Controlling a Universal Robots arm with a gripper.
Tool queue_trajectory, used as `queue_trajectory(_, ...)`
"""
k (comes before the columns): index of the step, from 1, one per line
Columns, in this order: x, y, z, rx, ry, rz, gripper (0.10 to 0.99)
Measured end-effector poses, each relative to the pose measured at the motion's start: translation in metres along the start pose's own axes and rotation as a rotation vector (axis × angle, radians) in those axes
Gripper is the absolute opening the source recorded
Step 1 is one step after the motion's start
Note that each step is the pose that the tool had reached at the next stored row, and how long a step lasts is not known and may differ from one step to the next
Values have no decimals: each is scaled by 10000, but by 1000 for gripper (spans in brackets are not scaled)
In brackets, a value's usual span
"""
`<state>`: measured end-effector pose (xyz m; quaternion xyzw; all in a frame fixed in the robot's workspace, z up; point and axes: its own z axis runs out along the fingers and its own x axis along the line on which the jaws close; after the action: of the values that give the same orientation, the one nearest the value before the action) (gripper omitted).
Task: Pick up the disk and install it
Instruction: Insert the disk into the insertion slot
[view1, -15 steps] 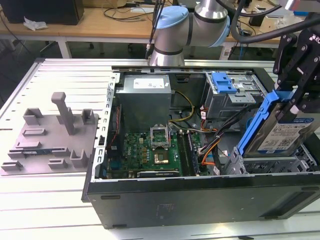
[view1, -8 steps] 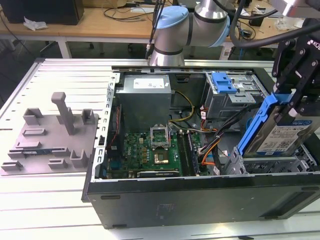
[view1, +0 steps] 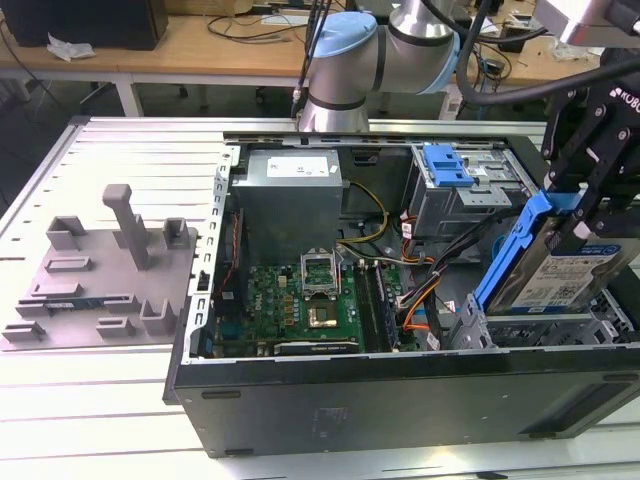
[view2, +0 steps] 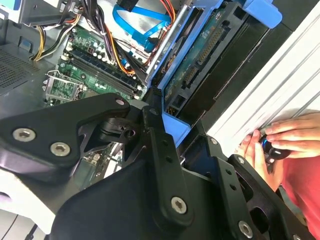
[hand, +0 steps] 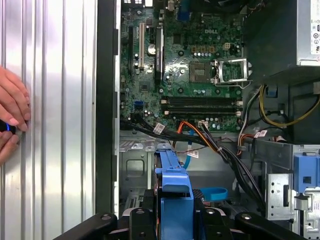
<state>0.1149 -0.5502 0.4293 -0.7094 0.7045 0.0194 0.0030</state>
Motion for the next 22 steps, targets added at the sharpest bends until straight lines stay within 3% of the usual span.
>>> queue_trajectory(16, 39, -3, 148, -1, 2, 0, 369)
queue_trajectory(18, 42, -3, 157, -1, 3, 0, 380)
queue_trajectory(19, 43, -4, 161, 0, 2, -1, 447)
queue_trajectory(22, 43, -3, 165, 0, 1, 0, 447)
